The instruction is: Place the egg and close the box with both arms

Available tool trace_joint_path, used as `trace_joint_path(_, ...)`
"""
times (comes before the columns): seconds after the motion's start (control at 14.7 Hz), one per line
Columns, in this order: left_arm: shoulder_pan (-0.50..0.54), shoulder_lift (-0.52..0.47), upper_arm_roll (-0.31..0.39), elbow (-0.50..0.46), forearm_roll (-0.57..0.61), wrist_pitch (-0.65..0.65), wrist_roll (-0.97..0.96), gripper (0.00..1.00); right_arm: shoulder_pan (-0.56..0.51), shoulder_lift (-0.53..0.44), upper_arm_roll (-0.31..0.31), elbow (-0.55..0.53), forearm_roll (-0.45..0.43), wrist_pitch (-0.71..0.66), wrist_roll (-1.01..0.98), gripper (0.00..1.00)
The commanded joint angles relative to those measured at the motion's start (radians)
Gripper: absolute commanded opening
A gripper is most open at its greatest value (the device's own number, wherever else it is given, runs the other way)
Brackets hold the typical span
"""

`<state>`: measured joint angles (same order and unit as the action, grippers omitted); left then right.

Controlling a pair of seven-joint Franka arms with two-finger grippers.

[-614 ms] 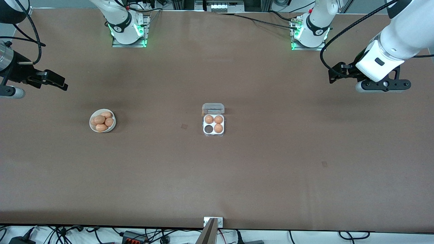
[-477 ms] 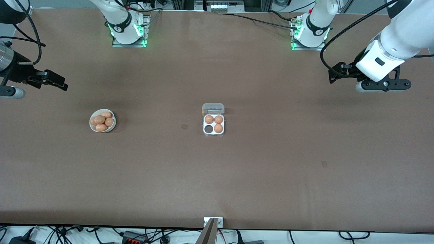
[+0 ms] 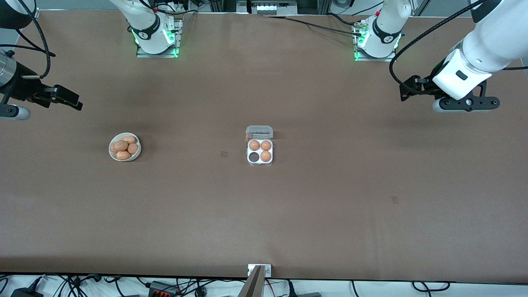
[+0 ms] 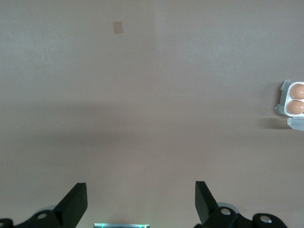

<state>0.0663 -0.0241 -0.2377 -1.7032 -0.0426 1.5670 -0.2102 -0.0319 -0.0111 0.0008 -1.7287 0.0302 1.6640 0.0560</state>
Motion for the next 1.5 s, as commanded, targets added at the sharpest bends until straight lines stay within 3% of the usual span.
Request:
trace_joint_path(0.0,0.001,0.018,0.0,0.034,0.003,-0.024,0.017,1.0,0.004,0.01,0.002,0.023,-0.016,-0.023,0.01,1.0)
trace_joint_path(0.27,0.001,0.018,0.0,0.034,0.003,-0.024,0.017,1.0,-0.002,0.04,0.001,0.024,-0.015,-0.024,0.007,1.0)
trace_joint_path(0.68,0.001,0.018,0.0,0.034,0.003,-0.024,0.017,1.0,-0.006,0.199,-0.001,0.015,-0.019,0.008,0.002,1.0)
trace_joint_path(1.16,0.001,0.018,-0.002,0.034,0.003,-0.024,0.018,1.0,-0.014,0.335,-0.007,-0.072,-0.035,0.253,-0.007,1.0)
trace_joint_path(1.43,0.001,0.018,-0.002,0.034,0.003,-0.024,0.018,1.0,-0.016,0.358,-0.007,-0.187,-0.036,0.428,-0.053,1.0)
